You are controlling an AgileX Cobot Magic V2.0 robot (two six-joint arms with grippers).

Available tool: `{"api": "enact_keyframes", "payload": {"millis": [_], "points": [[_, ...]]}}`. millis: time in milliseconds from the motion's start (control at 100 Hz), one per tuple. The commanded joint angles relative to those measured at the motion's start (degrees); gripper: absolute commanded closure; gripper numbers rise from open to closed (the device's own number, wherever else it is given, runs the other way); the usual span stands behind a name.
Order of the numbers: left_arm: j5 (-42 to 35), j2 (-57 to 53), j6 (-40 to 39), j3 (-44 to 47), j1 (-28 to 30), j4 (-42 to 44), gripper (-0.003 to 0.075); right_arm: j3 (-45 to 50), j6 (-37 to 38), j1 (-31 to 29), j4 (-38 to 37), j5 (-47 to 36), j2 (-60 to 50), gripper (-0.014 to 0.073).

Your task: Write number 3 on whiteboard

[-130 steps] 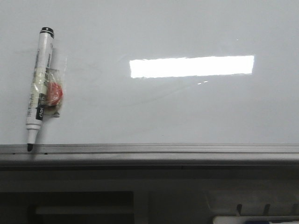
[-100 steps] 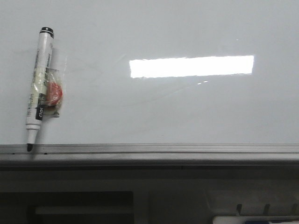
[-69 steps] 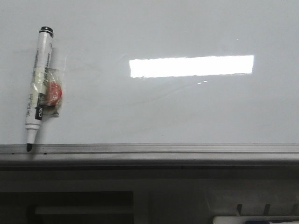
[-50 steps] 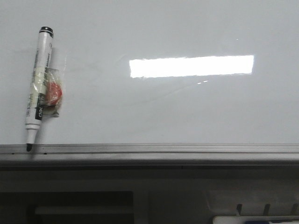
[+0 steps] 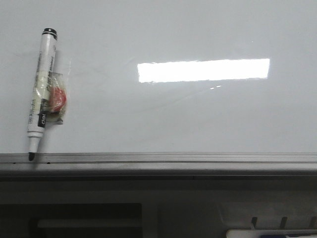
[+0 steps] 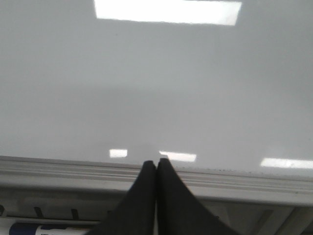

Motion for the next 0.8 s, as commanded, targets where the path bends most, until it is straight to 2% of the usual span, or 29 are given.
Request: {"api": "enact_keyframes", "payload": {"millis": [0,160,310,440,540,760,790], "points": [[-2.94,-1.34,-0.18,0.59,0.03,-0.14,0.0741,1.77,0.01,-0.34,-1.63,-6.19,-0.9,0.0641],[-2.94,-1.34,-0.18,0.59,0.03,1.25,0.0741,1.77,0.01,-0.34,-1.63,-15.44,-0.9,0.0641],[-2.94,-1.34,-0.18,0.59,0.03,1.25,0.0741,1.77,0.01,-0.34,-1.63,-19.25,-0.9,0.0641],[-3.02,-1.34,-0.18,0.59,0.03,10.01,0.0741,1.77,0.01,-0.34,-1.63,-23.94,-0.9,0.0641],[-3.76,-1.34,-0.18,0.59,0.03,10.27,0.0741,1.77,0.01,-0.34,-1.63,-27.08,-0.9,0.0641],[-5.13,-1.34,-0.18,0.59,0.03,10.27,0.0741,1.77,0.01,-0.34,-1.63,-26.57,-0.9,0.0641],[-6.43,-1.34,-0.54,0.59,0.03,8.19,0.0741,1.77,0.01,-0.34,-1.63,-26.31,-0.9,0.0641]]}}
